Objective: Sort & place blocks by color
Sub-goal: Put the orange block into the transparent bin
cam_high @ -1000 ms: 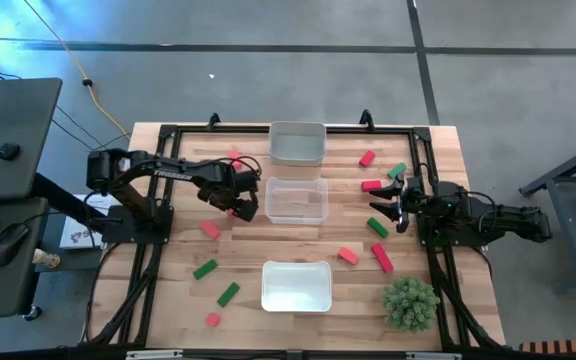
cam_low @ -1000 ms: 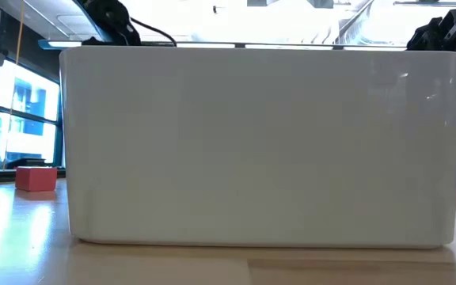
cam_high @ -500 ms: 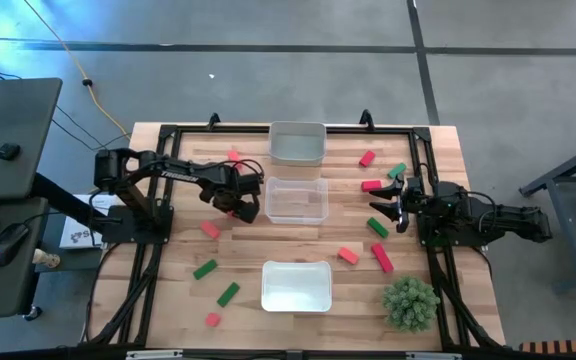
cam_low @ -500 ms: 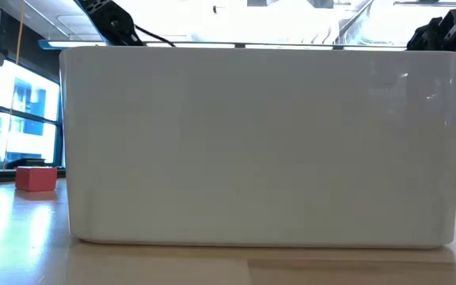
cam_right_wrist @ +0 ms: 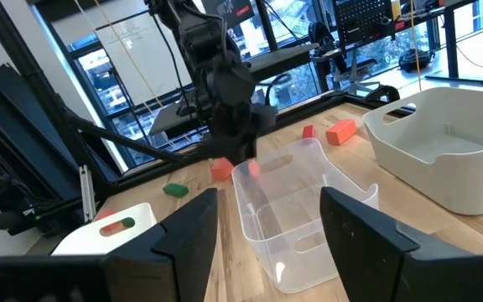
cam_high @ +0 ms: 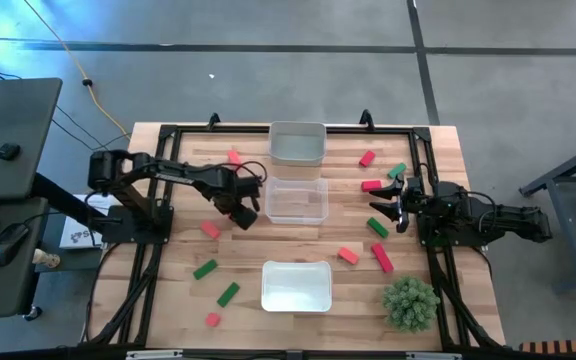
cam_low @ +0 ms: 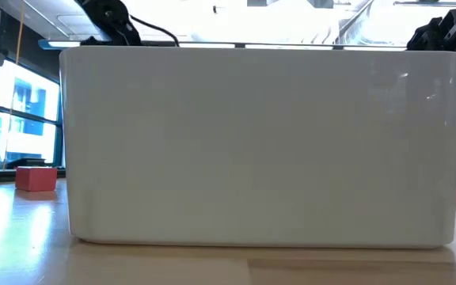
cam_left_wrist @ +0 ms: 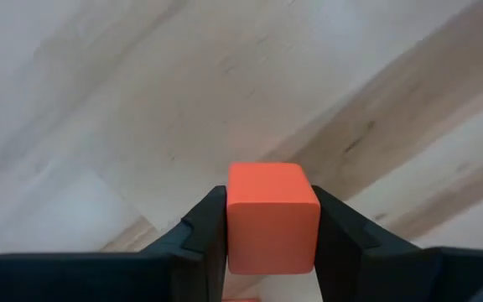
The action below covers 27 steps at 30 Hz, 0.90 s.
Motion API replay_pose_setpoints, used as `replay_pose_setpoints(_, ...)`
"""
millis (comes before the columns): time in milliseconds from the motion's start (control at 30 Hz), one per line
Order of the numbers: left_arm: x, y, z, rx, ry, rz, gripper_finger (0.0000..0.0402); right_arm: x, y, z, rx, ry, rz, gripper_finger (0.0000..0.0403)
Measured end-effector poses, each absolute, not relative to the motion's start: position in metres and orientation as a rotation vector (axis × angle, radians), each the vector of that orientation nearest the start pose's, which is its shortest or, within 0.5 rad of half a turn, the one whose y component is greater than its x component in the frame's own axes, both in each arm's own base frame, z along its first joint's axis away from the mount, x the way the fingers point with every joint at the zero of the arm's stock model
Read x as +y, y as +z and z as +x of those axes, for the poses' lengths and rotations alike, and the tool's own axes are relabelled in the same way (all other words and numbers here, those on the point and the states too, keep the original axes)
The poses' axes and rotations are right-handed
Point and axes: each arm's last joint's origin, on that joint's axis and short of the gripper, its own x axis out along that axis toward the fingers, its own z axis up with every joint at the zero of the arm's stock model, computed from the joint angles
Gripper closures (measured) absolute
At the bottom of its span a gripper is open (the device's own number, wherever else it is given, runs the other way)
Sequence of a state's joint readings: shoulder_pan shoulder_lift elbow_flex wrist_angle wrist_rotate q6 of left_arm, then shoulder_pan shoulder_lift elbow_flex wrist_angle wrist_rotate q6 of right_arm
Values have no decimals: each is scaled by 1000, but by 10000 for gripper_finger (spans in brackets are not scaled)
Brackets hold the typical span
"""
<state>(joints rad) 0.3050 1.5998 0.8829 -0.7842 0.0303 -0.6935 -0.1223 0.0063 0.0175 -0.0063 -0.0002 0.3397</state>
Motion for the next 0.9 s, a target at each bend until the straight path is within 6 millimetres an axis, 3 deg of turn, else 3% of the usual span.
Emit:
replay_pose_setpoints(267,90,196,235,1205,668,-747,293,-12,168,96,-26,-120,339,202)
replay_pose_setpoints(433,100,235,228,1038,612,-671,291,-12,168,96,-26,-120,339,202)
replay_pose_setpoints(667,115,291,233,717,479,-527,290,-12,168,96,-25,-120,339,202)
replay_pose_setpoints(900,122,322,243,537,358,-321,289,-12,168,96,-25,-120,339,202)
